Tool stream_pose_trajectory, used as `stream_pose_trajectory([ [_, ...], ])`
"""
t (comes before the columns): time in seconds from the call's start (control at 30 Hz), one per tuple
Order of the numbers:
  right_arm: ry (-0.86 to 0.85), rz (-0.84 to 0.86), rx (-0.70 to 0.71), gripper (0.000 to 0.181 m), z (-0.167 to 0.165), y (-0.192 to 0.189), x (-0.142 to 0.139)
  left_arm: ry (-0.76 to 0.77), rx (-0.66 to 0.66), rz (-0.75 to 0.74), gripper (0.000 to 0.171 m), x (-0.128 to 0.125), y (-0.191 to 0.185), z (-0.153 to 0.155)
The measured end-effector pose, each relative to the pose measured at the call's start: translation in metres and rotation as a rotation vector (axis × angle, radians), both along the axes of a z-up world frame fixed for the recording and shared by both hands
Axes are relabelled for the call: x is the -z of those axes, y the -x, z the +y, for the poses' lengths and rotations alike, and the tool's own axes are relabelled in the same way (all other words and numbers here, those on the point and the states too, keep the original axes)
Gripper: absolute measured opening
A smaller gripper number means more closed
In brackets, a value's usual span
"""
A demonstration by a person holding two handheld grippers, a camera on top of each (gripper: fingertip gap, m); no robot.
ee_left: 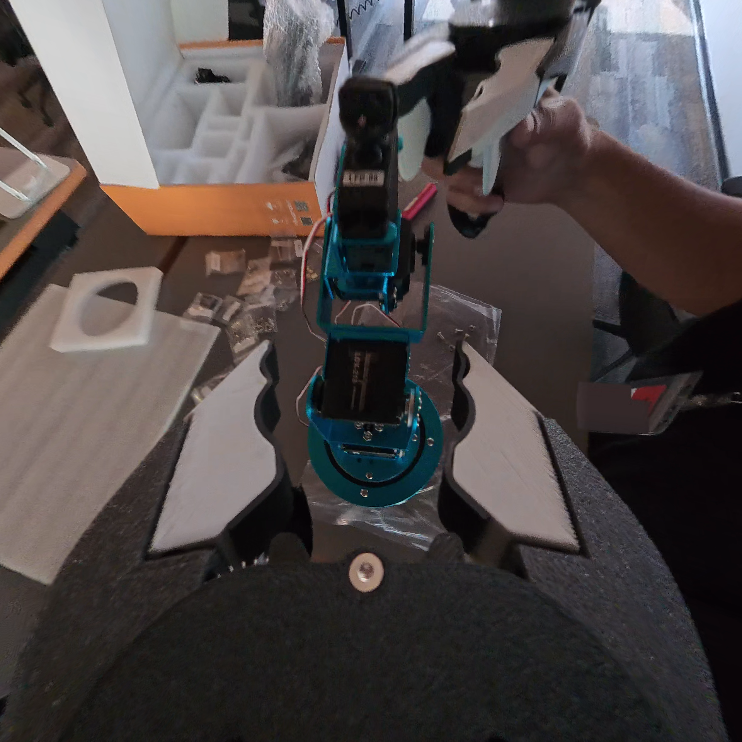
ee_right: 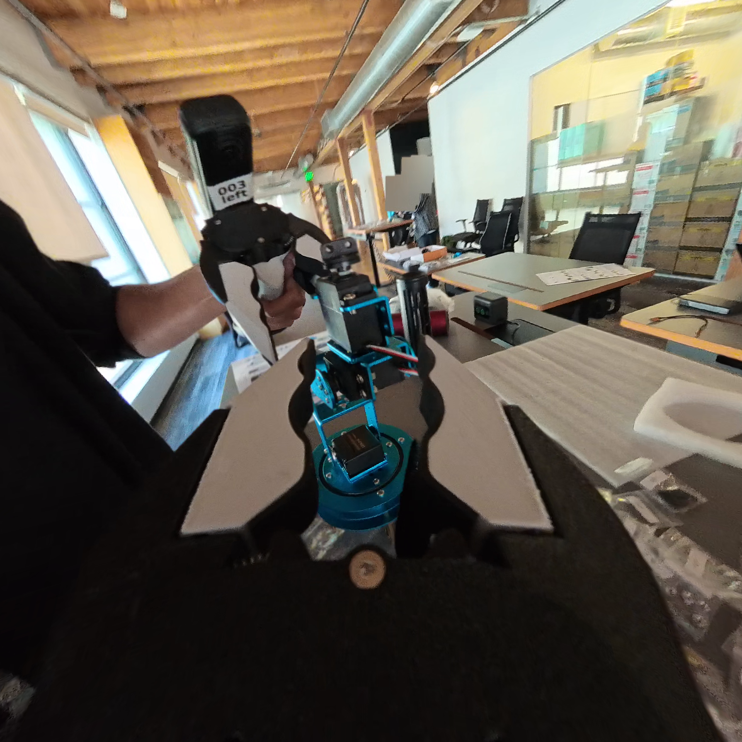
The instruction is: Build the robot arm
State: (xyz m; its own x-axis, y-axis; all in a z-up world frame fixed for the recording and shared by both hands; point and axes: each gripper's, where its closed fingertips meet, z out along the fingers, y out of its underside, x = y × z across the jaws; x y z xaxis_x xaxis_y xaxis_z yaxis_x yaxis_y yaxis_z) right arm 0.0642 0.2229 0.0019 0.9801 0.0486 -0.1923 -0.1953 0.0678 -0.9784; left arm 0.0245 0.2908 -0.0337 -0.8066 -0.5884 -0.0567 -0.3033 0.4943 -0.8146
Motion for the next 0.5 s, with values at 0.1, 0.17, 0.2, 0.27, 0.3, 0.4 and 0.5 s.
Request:
stream_pose_trajectory([
  [0.1, 0.108, -0.081, -0.067, 0.057, 0.013, 0.004, -0.002, 0.035, -0.027, 0.014, 0.087, 0.017, 0.002, -0.001],
  [0.17, 0.205, -0.131, -0.13, 0.061, 0.015, 0.009, -0.003, 0.042, -0.057, 0.019, 0.086, 0.029, 0.001, 0.0],
  [0.2, 0.263, -0.149, -0.153, 0.063, 0.015, 0.01, -0.005, 0.046, -0.069, 0.015, 0.086, 0.034, 0.001, 0.001],
  [0.27, 0.394, -0.228, -0.159, 0.063, 0.017, 0.006, -0.007, 0.051, -0.095, 0.002, 0.081, 0.042, 0.001, 0.002],
  [0.3, 0.461, -0.273, -0.162, 0.061, 0.019, 0.003, -0.009, 0.051, -0.106, -0.008, 0.081, 0.045, 0.0, 0.002],
  [0.4, 0.639, -0.331, -0.266, 0.051, 0.026, 0.008, -0.019, 0.04, -0.138, -0.068, 0.071, 0.049, -0.007, 0.006],
  [0.5, 0.893, -0.415, -0.326, 0.051, 0.032, 0.011, -0.01, 0.065, -0.133, -0.091, 0.071, 0.048, -0.008, 0.005],
])
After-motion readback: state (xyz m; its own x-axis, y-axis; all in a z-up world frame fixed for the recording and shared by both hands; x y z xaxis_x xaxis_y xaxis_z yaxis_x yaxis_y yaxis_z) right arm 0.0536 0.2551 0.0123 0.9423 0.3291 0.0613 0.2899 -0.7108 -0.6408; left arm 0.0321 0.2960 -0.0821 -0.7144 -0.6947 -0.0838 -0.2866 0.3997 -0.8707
